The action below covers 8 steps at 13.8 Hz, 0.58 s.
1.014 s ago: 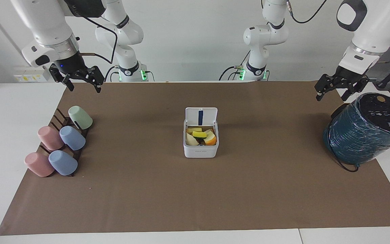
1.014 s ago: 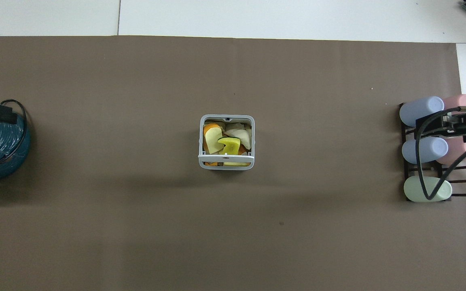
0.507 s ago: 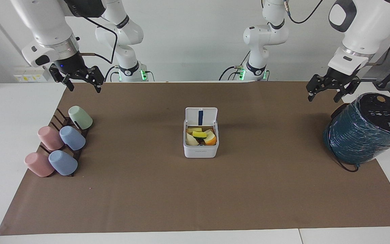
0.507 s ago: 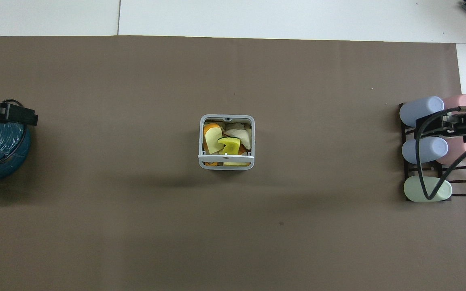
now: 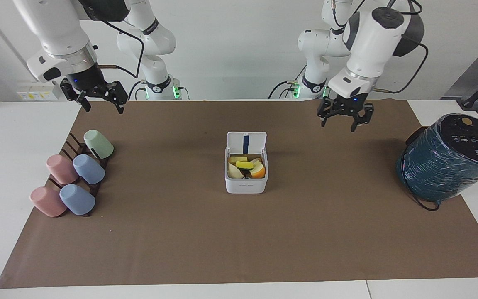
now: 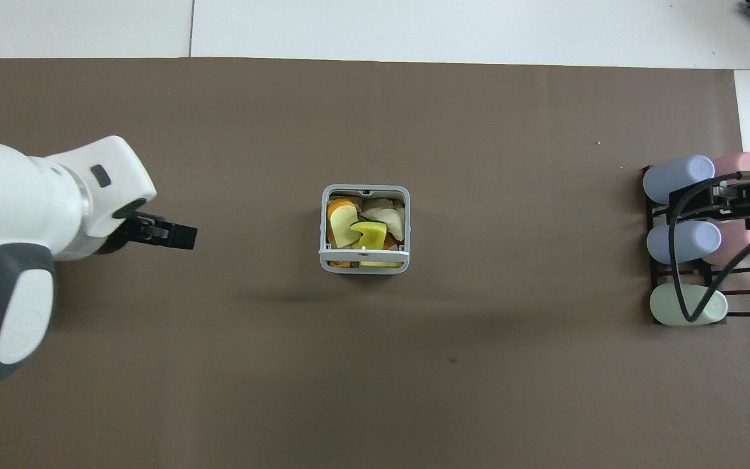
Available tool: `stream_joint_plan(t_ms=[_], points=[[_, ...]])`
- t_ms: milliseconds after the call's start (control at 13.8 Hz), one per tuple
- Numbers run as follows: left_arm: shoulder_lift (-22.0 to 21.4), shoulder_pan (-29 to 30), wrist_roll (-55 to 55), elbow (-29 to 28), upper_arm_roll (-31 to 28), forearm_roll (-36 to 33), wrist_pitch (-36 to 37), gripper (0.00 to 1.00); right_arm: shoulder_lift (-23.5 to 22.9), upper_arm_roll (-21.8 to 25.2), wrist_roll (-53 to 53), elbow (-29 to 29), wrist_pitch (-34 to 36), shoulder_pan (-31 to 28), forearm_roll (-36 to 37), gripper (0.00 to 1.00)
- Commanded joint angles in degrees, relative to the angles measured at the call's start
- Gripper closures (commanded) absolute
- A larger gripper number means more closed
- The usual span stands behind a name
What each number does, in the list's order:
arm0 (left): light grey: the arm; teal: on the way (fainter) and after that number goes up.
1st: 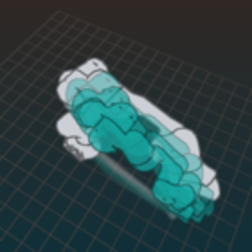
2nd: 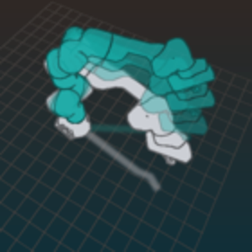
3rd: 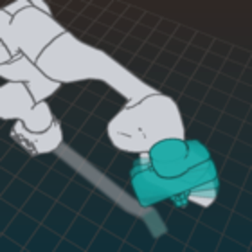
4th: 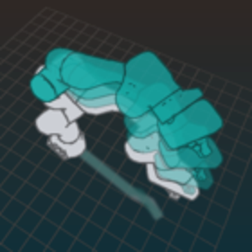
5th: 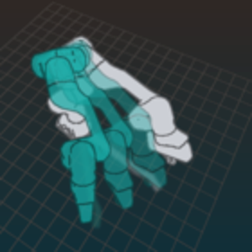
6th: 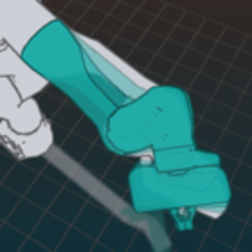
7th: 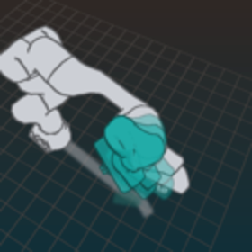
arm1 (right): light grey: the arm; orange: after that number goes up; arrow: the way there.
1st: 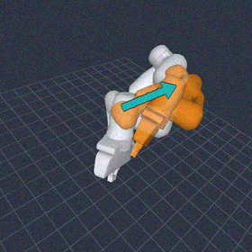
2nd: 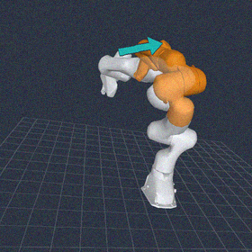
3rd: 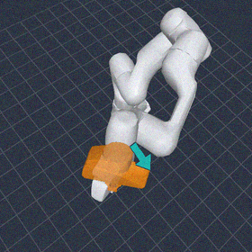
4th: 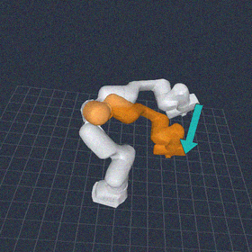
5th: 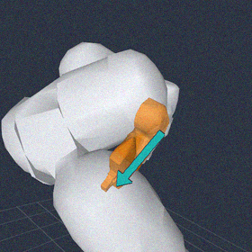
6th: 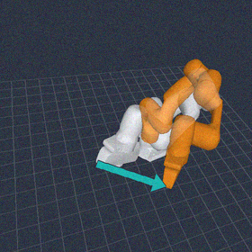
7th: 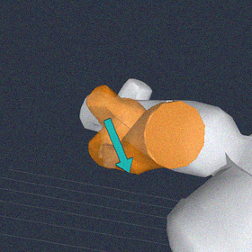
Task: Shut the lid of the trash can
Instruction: 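Move the left gripper toward the open white trash can lid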
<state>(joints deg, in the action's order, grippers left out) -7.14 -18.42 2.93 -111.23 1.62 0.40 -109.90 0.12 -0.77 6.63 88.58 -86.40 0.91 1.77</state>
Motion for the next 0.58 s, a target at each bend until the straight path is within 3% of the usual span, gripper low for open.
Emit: stream_joint_plan(t_ms=[0,72,217,290,507], points=[[-2.2,-7.6,7.9,-5.4,-1.0,0.2,-5.7,0.0,0.5,-0.5,0.8,0.3,0.5,-0.5,-0.6,0.0],[-1.7,-9.7,11.2,-5.8,-1.0,0.2,-7.6,0.0,0.5,-0.4,0.7,0.3,0.5,-0.6,-0.6,0.0],[-0.5,-13.5,18.0,-5.8,-1.0,0.2,-9.9,0.34,0.5,-0.4,0.4,0.3,0.6,-0.7,-0.6,0.0],[-0.2,-15.2,20.8,-5.8,-1.0,0.1,-10.9,0.43,0.5,-0.4,0.3,0.3,0.6,-0.8,-0.6,0.0],[1.7,-19.2,28.2,-5.8,-1.0,0.2,-13.2,0.94,0.5,-0.4,0.3,0.3,0.6,-0.9,-0.6,0.0]])
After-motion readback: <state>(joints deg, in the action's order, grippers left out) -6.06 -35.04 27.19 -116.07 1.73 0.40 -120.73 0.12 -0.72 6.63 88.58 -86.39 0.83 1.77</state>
